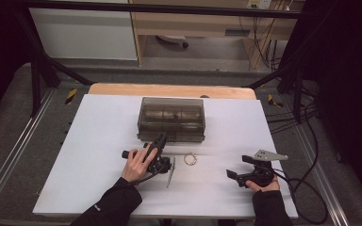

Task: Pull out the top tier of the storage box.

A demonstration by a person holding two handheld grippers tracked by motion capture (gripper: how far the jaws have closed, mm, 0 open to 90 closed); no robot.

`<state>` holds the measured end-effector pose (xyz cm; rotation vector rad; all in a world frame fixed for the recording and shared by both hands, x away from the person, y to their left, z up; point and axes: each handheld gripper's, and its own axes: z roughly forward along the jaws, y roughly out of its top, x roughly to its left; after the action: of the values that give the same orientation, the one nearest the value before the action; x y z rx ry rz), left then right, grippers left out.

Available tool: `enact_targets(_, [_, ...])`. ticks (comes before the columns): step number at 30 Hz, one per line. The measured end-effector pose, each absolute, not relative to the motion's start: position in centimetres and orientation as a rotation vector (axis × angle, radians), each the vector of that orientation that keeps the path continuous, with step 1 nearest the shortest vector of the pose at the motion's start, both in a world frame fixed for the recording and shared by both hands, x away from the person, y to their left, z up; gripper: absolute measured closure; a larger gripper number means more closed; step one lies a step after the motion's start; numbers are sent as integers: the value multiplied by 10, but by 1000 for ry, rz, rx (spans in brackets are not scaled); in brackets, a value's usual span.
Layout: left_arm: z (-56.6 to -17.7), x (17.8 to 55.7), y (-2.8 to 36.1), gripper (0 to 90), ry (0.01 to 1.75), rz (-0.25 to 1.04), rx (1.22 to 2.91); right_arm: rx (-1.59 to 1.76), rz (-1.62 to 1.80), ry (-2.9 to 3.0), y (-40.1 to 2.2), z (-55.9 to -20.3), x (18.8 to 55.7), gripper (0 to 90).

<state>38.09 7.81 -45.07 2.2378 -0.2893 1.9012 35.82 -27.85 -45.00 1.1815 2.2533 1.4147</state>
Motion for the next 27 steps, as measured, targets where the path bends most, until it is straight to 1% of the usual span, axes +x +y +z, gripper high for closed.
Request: enact_targets(27, [-451, 370, 81, 607, -303, 1903, 2228, 1182, 1413, 2252, -278, -450, 358, 7])
